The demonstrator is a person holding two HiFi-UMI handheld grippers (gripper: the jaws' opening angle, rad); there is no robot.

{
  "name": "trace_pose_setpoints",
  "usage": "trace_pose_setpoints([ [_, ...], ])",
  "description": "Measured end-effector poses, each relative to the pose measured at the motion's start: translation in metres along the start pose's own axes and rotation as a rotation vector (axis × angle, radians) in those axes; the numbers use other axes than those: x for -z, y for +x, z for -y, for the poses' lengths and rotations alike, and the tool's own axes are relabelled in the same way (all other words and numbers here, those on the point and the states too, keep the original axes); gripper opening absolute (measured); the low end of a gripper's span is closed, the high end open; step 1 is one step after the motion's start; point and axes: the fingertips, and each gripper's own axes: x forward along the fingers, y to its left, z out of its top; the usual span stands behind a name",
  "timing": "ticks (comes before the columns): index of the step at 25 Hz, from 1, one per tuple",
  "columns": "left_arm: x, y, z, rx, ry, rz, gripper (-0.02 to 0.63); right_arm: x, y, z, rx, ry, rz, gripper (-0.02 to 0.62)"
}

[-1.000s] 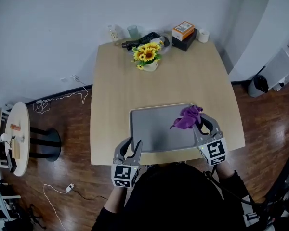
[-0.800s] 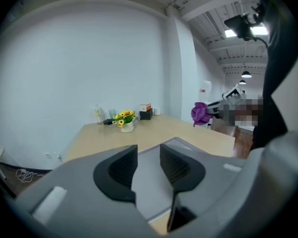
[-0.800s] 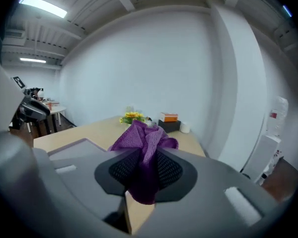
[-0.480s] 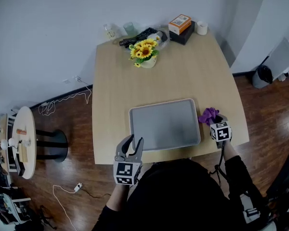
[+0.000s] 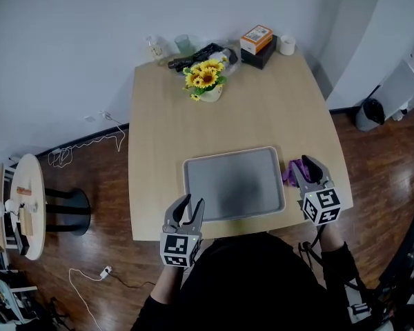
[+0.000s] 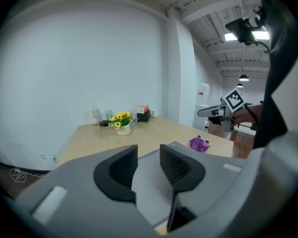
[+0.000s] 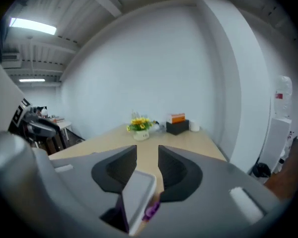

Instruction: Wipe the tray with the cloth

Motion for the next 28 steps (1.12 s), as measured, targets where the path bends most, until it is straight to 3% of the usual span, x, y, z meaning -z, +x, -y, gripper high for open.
trace_pose_setpoints([
  [3, -0.004, 0.007, 0.000, 0.023, -0.003, 0.010, 0.121, -0.042, -0.001, -0.032, -0.067, 0.041, 0.105, 0.135],
  [6, -0.009, 0.008, -0.005, 0.031, -0.002, 0.016, 0.117, -0.058, 0.004, -0.059, -0.107, 0.057, 0.122, 0.129],
  [13, -0.007, 0.000, -0.021, 0.014, -0.024, 0.025, 0.112, -0.046, 0.011, -0.112, -0.199, -0.025, 0.064, 0.129],
  [28, -0.005, -0.001, -0.025, 0.021, -0.032, 0.030, 0.110, -0.040, 0.021, -0.131, -0.238, -0.069, 0.025, 0.127],
])
